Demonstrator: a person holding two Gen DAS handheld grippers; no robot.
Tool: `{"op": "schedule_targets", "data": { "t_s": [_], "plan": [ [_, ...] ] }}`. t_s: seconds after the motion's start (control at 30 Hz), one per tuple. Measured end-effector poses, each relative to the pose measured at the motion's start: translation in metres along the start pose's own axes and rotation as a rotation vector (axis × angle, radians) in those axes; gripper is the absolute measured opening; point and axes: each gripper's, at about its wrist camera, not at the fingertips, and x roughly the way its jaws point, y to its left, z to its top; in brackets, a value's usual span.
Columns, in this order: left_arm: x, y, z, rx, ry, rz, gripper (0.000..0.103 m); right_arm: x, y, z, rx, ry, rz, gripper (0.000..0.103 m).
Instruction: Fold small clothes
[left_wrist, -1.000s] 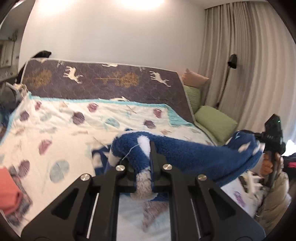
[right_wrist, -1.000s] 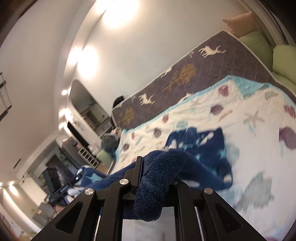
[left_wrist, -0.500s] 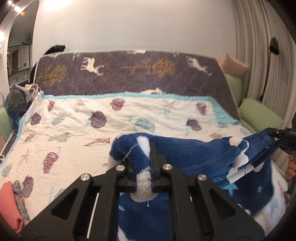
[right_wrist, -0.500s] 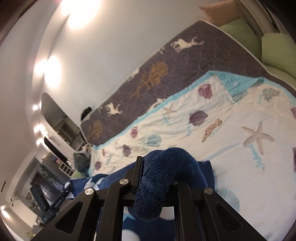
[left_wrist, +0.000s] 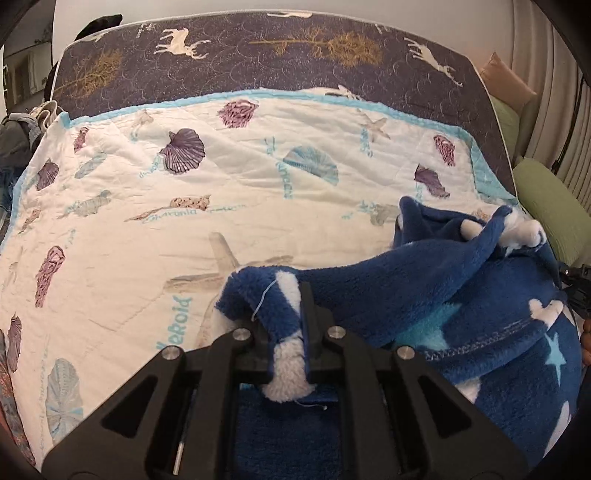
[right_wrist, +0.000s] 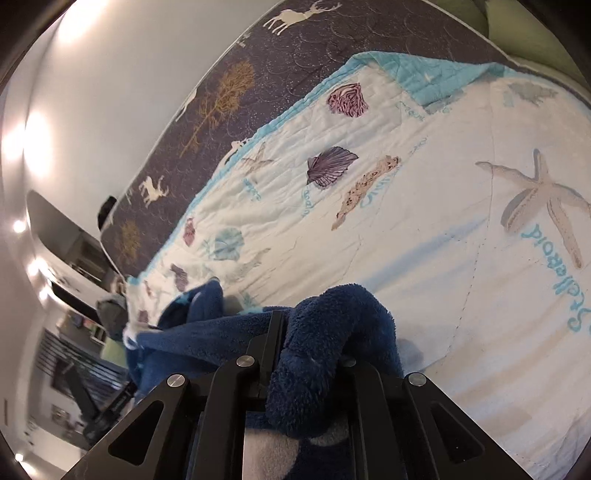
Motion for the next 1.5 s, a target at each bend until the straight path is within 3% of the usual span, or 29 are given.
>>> {"op": "schedule_targets", "data": {
  "t_s": [0.1,0.13,0.23,0.27,0.33,0.4,0.5,0.57,0.6,0.63,0.7,0.8,0.9,0.97,1.07,1.13,1.23,1.3,1.37,1.4,1.47,1.5],
  "plan": [
    [-0.013,0.0,0.003,-0.01,-0.01,-0.017,0.015,-0.004,0.008,0.0,-0.029,0.004,-0.031,0.019],
    [-0.017,0.005,0.007,-0.034,-0.018,-0.043,0.018,-0.008,0.014,0.0,-0.045,0.0,-0.052,0.025],
    [-0.045,0.016,0.017,-0.11,-0.072,-0.137,0.032,-0.028,0.026,-0.002,-0.042,-0.037,-0.039,0.061],
    [-0.056,0.017,0.02,-0.115,-0.1,-0.14,0.04,-0.039,0.032,-0.004,-0.04,-0.06,-0.016,0.063],
    [-0.085,0.016,0.024,-0.091,-0.173,-0.134,0.049,-0.057,0.049,-0.008,-0.087,-0.063,0.031,0.063],
    [-0.101,0.014,0.023,-0.065,-0.199,-0.164,0.05,-0.068,0.071,-0.016,-0.176,-0.04,0.048,0.063],
    [-0.108,-0.005,0.014,0.034,-0.138,-0.257,0.05,-0.068,0.107,-0.039,-0.366,0.049,0.043,0.059],
    [-0.095,-0.031,0.002,0.151,-0.046,-0.272,0.045,-0.054,0.125,-0.057,-0.467,0.139,0.015,0.036],
    [-0.087,-0.042,-0.004,0.205,-0.013,-0.266,0.041,-0.044,0.131,-0.064,-0.502,0.185,0.003,0.029],
    [-0.077,-0.053,-0.009,0.258,0.013,-0.252,0.034,-0.032,0.135,-0.071,-0.525,0.233,-0.01,0.02],
    [-0.045,-0.073,-0.014,0.334,0.07,-0.174,0.032,-0.006,0.139,-0.078,-0.552,0.283,-0.064,0.017],
    [-0.003,-0.077,0.002,0.309,0.091,-0.087,0.032,0.022,0.137,-0.063,-0.509,0.257,-0.134,0.014],
    [0.026,-0.062,0.034,0.24,0.029,0.12,0.032,0.042,0.13,-0.021,-0.442,0.081,-0.262,0.014],
    [0.025,-0.037,0.043,0.144,0.021,0.212,0.032,0.041,0.124,-0.005,-0.424,-0.052,-0.343,0.017],
    [0.006,0.009,0.037,0.011,0.016,0.24,0.033,0.02,0.101,-0.008,-0.332,-0.088,-0.303,0.024],
    [-0.011,0.041,0.027,-0.071,0.04,0.2,0.033,-0.002,0.078,-0.013,-0.28,-0.065,-0.266,0.029],
    [-0.042,0.068,-0.005,-0.117,0.107,0.045,0.034,-0.043,0.042,-0.02,-0.193,-0.036,-0.242,0.039],
    [-0.065,0.075,-0.034,-0.107,0.152,-0.02,0.041,-0.075,0.015,-0.03,-0.126,-0.009,-0.181,0.045],
    [-0.086,0.079,-0.058,-0.125,0.17,-0.081,0.067,-0.101,-0.006,-0.045,-0.086,0.041,-0.134,0.056],
    [-0.093,0.082,-0.069,-0.148,0.186,-0.137,0.073,-0.113,-0.015,-0.055,-0.073,0.071,-0.106,0.061],
    [-0.095,0.085,-0.088,-0.192,0.248,-0.235,0.075,-0.126,-0.025,-0.076,-0.071,0.136,-0.043,0.082],
    [-0.095,0.084,-0.098,-0.214,0.274,-0.258,0.075,-0.128,-0.03,-0.088,-0.072,0.188,0.007,0.082]
  ]
}}
